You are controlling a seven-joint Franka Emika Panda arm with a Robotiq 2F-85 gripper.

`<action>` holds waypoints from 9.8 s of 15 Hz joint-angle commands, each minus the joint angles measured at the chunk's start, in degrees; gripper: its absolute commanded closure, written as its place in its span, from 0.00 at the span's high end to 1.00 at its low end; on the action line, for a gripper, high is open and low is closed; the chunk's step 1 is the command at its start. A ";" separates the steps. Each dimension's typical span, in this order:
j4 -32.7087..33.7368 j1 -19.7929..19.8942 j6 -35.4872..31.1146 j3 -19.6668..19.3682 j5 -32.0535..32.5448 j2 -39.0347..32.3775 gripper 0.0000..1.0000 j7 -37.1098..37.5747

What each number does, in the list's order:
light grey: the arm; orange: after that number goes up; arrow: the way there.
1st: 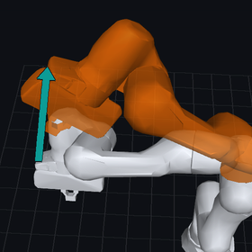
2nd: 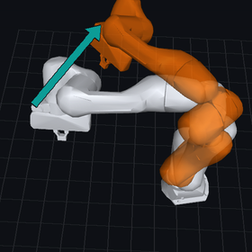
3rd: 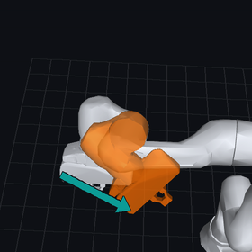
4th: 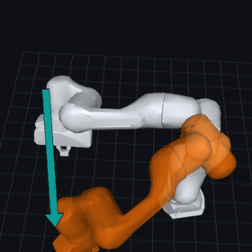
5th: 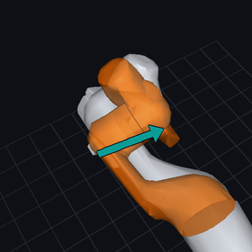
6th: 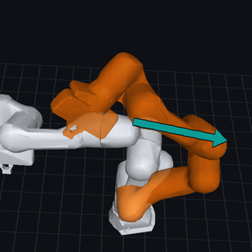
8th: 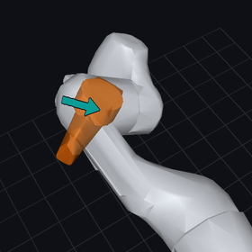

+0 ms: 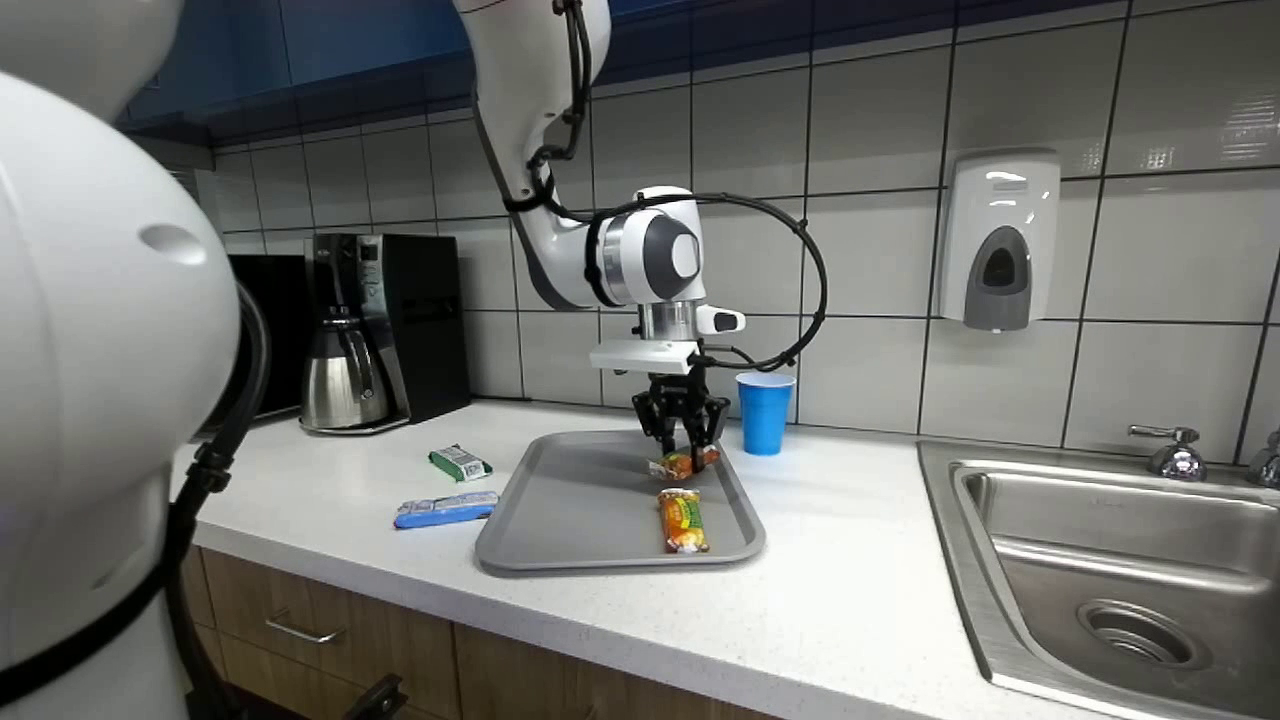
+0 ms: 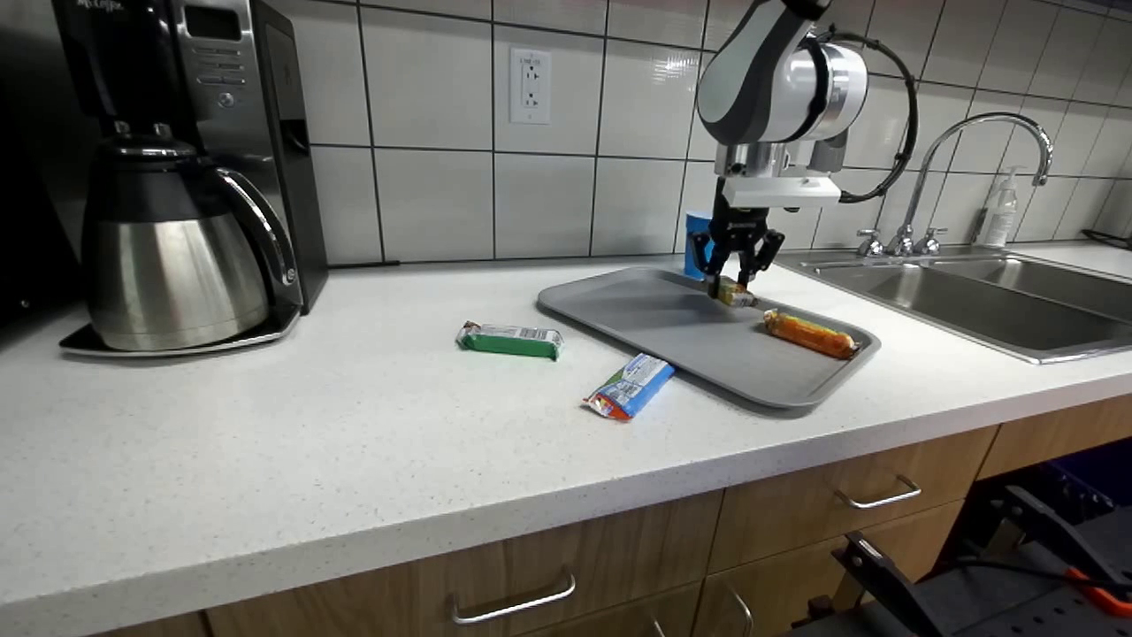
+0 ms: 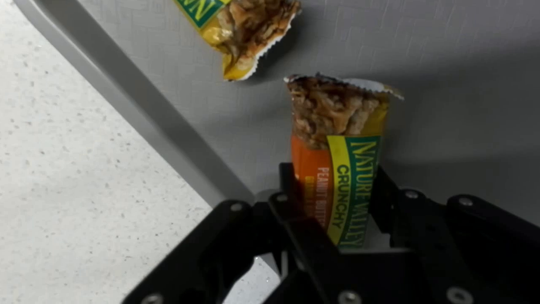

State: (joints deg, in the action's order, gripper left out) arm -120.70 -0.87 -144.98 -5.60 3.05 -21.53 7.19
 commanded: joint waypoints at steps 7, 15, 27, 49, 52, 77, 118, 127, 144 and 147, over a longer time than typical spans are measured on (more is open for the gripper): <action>-1.77 1.48 -1.56 1.30 -0.18 2.51 1.00 -4.82; -1.04 1.66 -0.87 1.07 0.25 3.34 1.00 -5.87; -1.40 1.66 -0.87 1.12 0.24 3.42 1.00 -5.92; -1.04 -1.86 -0.96 8.21 1.55 4.25 1.00 -13.09; -0.56 -2.48 -1.20 9.73 1.90 3.94 1.00 -15.61; -1.20 -5.31 -5.74 22.28 0.30 0.67 1.00 -33.96; -2.30 -7.19 -7.42 21.55 8.54 0.76 0.18 -37.23; -2.37 -5.63 -7.05 18.42 7.74 3.83 0.18 -34.55; -6.32 -5.93 -10.26 9.78 10.94 3.57 0.18 -22.62; -7.07 -5.85 -10.53 9.38 11.27 3.85 0.18 -21.52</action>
State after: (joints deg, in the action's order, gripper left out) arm -125.73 -6.34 -154.51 4.54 12.38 -19.58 -17.30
